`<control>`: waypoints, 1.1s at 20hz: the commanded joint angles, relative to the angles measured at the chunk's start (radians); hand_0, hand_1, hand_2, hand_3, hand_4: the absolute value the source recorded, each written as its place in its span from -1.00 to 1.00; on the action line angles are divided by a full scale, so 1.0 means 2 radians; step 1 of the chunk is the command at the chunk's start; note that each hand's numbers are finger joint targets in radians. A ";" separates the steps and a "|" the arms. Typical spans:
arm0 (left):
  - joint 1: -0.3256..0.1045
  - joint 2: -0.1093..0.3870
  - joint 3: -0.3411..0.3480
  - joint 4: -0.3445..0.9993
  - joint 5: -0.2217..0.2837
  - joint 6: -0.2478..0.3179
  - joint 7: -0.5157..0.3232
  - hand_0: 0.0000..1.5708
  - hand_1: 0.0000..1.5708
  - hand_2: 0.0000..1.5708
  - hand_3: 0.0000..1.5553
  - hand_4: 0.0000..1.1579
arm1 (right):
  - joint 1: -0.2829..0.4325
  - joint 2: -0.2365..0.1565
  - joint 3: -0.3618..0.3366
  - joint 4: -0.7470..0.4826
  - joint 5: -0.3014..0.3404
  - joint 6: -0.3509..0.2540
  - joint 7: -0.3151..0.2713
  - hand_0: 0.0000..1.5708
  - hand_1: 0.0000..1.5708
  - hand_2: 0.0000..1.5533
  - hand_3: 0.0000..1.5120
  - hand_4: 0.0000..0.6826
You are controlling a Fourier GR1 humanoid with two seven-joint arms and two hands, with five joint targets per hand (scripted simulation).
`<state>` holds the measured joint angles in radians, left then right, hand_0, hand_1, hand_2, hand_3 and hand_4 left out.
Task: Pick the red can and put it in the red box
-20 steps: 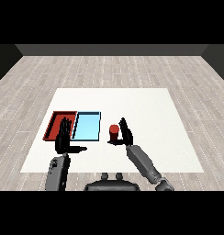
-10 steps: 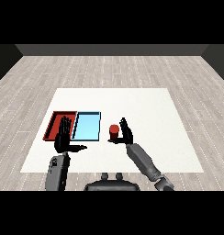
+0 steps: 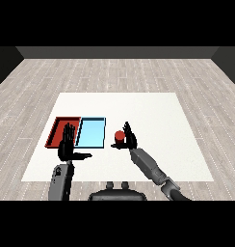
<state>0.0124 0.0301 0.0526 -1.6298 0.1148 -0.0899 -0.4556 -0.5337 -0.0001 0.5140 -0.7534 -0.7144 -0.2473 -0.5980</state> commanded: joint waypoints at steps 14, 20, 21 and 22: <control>0.010 -0.014 -0.013 0.012 -0.005 0.005 -0.027 -1.00 -1.00 -1.00 -1.00 -1.00 | -0.023 0.000 0.041 0.012 -0.032 -0.023 0.009 -1.00 -1.00 -1.00 -1.00 -1.00; -0.002 0.026 0.024 -0.028 0.041 -0.023 0.031 -1.00 -1.00 -1.00 -1.00 -1.00 | -0.055 0.000 0.075 0.065 -0.087 -0.032 0.000 -1.00 -1.00 -1.00 -1.00 -1.00; 0.016 0.027 0.030 0.003 0.035 -0.036 -0.018 -1.00 -1.00 -1.00 -1.00 -1.00 | -0.066 0.000 0.082 0.075 -0.101 -0.028 0.002 -1.00 -1.00 -1.00 -1.00 -1.00; 0.000 -0.005 -0.004 0.015 0.001 -0.005 -0.024 -1.00 -1.00 -1.00 -1.00 -1.00 | -0.079 0.000 0.077 0.065 -0.103 -0.040 0.014 -1.00 -1.00 -1.00 -1.00 -1.00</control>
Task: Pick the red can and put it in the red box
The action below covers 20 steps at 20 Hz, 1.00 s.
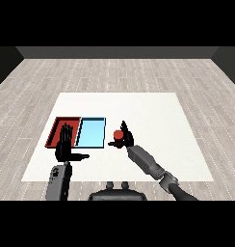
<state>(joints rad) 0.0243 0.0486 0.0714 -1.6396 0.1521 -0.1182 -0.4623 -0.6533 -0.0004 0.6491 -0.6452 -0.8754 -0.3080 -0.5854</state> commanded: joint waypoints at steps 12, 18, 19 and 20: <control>-0.002 -0.005 -0.005 -0.011 0.003 0.007 0.017 -1.00 -1.00 -1.00 -1.00 -1.00 | -0.055 0.000 0.065 0.026 -0.007 -0.125 0.056 0.95 0.95 0.90 0.88 0.61; -0.001 -0.011 -0.011 0.004 -0.013 0.016 0.003 -1.00 -1.00 -1.00 -1.00 -1.00 | -0.032 0.000 0.104 0.004 -0.028 -0.151 0.045 0.95 0.95 0.89 0.87 0.60; -0.008 0.002 0.001 -0.003 -0.001 0.004 0.003 -1.00 -1.00 -1.00 -1.00 -1.00 | -0.066 0.000 0.072 0.068 -0.028 -0.114 0.025 0.97 0.97 0.90 0.86 0.62; -0.013 0.009 0.012 0.034 0.003 -0.011 -0.027 -1.00 -1.00 -1.00 -1.00 -1.00 | -0.037 0.000 0.103 0.023 -0.037 -0.138 0.026 0.97 0.97 0.90 0.87 0.64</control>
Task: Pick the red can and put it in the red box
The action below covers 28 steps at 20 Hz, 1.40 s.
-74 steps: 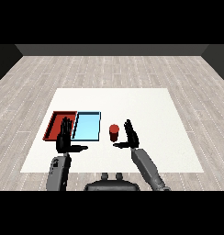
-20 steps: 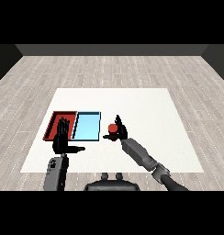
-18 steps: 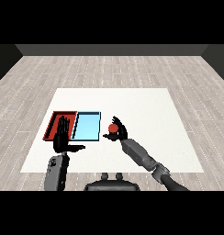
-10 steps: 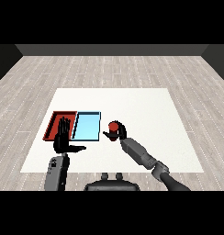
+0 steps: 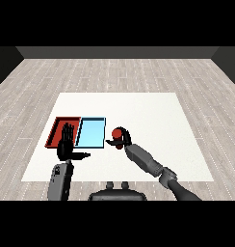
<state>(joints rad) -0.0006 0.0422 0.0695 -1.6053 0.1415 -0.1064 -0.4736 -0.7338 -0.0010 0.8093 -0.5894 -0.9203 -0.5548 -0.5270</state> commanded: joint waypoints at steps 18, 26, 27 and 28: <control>0.001 0.002 -0.029 -0.053 -0.011 0.000 0.051 -1.00 -1.00 -1.00 -1.00 -1.00 | 0.045 -0.072 -0.054 -0.244 0.107 -0.076 0.008 0.96 0.96 0.89 0.85 0.83; -0.007 -0.021 -0.080 -0.072 -0.027 0.017 0.094 -1.00 -1.00 -1.00 -1.00 -1.00 | 0.060 -0.100 -0.098 -0.324 0.163 -0.056 0.048 0.89 0.89 0.85 0.85 0.85; -0.019 -0.021 -0.081 -0.051 -0.024 0.023 0.083 -1.00 -1.00 -1.00 -1.00 -1.00 | 0.073 -0.091 -0.097 -0.339 0.182 -0.065 0.058 0.89 0.89 0.85 0.85 0.85; -0.003 -0.017 -0.083 -0.088 -0.037 0.020 0.109 -1.00 -1.00 -1.00 -1.00 -1.00 | 0.059 -0.061 -0.119 -0.268 0.183 -0.037 0.022 0.89 0.89 0.85 0.85 0.85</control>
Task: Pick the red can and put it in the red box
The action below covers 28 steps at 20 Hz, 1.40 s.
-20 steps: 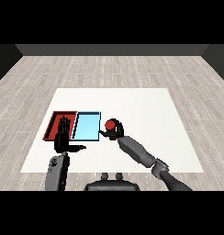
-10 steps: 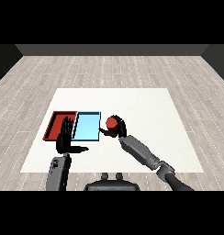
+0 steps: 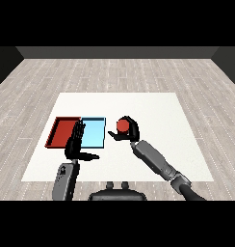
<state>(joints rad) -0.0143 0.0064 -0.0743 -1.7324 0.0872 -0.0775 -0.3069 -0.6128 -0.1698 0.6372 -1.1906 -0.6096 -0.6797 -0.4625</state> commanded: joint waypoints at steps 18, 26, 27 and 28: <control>-0.085 -0.003 -0.127 0.096 -0.028 0.113 0.067 -1.00 -1.00 -1.00 -1.00 -1.00 | 0.049 0.015 -0.071 -0.147 0.142 0.042 0.080 0.84 0.84 0.85 0.85 0.83; -0.116 -0.003 -0.174 0.150 0.007 0.161 0.056 -1.00 -1.00 -1.00 -1.00 -1.00 | 0.102 0.052 -0.068 -0.175 0.197 0.067 0.072 0.87 0.87 0.86 0.84 0.91; -0.105 -0.003 -0.148 0.116 -0.003 0.130 0.086 -1.00 -1.00 -1.00 -1.00 -1.00 | 0.085 0.034 -0.112 -0.137 0.173 0.127 0.061 0.87 0.87 0.85 0.84 0.91; -0.107 -0.003 -0.186 0.180 0.013 0.161 0.021 -1.00 -1.00 -1.00 -1.00 -1.00 | 0.090 0.048 -0.099 -0.167 0.196 0.095 0.086 0.86 0.86 0.85 0.84 0.91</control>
<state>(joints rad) -0.2156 0.0009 -0.3836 -1.4427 0.0819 0.1973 -0.2145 -0.4355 -0.1002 0.4610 -1.4965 -0.2644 -0.5026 -0.3328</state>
